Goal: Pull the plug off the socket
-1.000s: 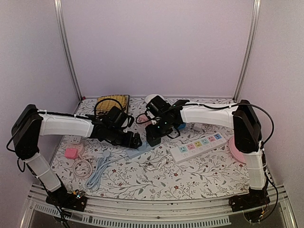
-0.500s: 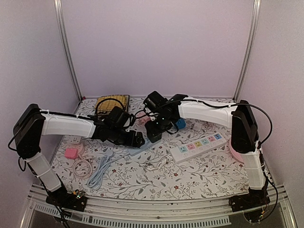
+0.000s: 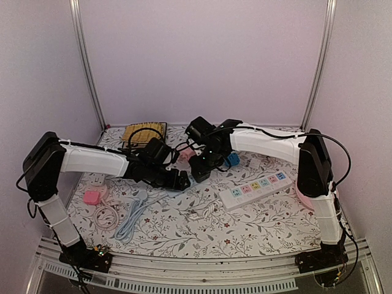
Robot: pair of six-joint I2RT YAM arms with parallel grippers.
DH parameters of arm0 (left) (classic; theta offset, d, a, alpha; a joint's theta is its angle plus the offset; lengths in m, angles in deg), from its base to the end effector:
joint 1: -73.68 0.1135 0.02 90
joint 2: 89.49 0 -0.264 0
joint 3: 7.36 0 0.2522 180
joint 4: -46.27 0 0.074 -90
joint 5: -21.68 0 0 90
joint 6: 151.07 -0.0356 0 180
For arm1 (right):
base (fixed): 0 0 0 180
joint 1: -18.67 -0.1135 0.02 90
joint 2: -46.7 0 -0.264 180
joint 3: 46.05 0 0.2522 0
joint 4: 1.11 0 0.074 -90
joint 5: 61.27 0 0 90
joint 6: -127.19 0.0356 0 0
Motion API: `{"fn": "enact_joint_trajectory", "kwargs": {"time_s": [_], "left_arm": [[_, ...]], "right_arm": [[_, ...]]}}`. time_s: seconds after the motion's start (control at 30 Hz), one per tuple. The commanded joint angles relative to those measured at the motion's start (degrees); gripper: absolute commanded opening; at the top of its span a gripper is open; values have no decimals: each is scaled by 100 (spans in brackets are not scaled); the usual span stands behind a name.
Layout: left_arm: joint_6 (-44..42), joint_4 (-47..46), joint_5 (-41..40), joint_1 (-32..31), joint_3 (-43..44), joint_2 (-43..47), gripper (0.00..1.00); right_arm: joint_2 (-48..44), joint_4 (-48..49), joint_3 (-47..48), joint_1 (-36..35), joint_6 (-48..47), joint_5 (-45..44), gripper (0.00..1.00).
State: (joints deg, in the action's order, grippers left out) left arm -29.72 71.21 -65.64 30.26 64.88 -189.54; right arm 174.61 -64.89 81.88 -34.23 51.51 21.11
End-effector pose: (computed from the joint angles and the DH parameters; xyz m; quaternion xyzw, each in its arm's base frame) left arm 0.2570 -0.2455 0.1686 0.1070 0.9413 -0.2115 0.2402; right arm 0.2949 0.3822 0.2239 -0.3068 0.9222 0.0715 0.2244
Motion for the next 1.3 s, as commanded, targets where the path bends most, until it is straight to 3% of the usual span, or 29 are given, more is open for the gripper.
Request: {"fn": "enact_joint_trajectory", "kwargs": {"time_s": [0.0,0.5,1.27], "left_arm": [[-102,625,-280,161,-15,-344,92],[-648,467,78,308,298,-64,89],[-400,395,401,514,646,-430,69]], "right_arm": [[-14,173,334,-58,78,129,36],[452,206,647,285,267,675,36],[946,85,790,303,128,643,36]]}}
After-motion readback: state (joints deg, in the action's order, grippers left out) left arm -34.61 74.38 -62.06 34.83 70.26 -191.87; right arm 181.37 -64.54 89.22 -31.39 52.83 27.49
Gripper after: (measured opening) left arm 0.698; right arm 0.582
